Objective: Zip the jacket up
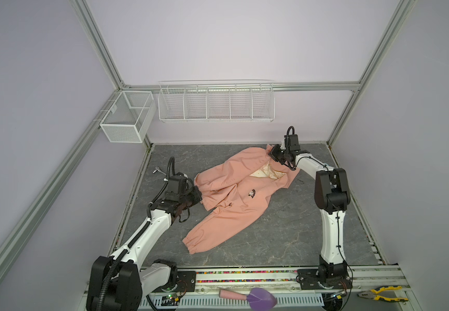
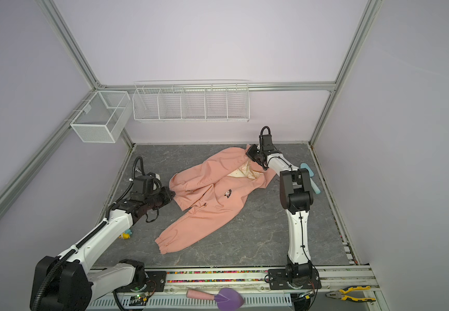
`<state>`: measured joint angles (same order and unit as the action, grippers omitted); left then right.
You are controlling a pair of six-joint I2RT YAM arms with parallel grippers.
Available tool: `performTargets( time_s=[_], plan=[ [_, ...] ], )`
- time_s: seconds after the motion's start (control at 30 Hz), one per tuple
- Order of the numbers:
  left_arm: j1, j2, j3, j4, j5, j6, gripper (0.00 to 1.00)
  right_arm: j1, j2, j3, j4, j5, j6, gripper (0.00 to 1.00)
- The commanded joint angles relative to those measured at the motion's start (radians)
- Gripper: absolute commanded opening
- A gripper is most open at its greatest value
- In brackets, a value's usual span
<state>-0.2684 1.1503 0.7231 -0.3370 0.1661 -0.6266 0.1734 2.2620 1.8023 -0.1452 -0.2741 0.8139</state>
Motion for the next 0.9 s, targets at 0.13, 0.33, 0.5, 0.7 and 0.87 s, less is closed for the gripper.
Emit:
performTargets(
  time_s=[0.13, 0.33, 0.5, 0.7, 0.87],
  plan=[
    [0.015, -0.033, 0.075, -0.085, -0.184, 0.042, 0.0, -0.029, -0.022, 0.073, -0.014, -0.046, -0.045, 0.07],
    [0.018, 0.011, 0.077, -0.073, -0.15, 0.05, 0.0, -0.03, 0.025, 0.097, -0.079, -0.088, -0.07, 0.07],
    [0.018, 0.028, 0.067, -0.056, -0.147, 0.048, 0.0, -0.034, 0.011, 0.063, -0.142, -0.073, -0.12, 0.14],
    [0.018, 0.04, 0.066, -0.054, -0.14, 0.047, 0.0, -0.058, -0.095, -0.005, -0.261, 0.013, -0.191, 0.45],
    [0.019, 0.04, 0.064, -0.05, -0.129, 0.049, 0.0, -0.05, -0.238, -0.117, -0.34, 0.093, -0.254, 0.48]
  ],
)
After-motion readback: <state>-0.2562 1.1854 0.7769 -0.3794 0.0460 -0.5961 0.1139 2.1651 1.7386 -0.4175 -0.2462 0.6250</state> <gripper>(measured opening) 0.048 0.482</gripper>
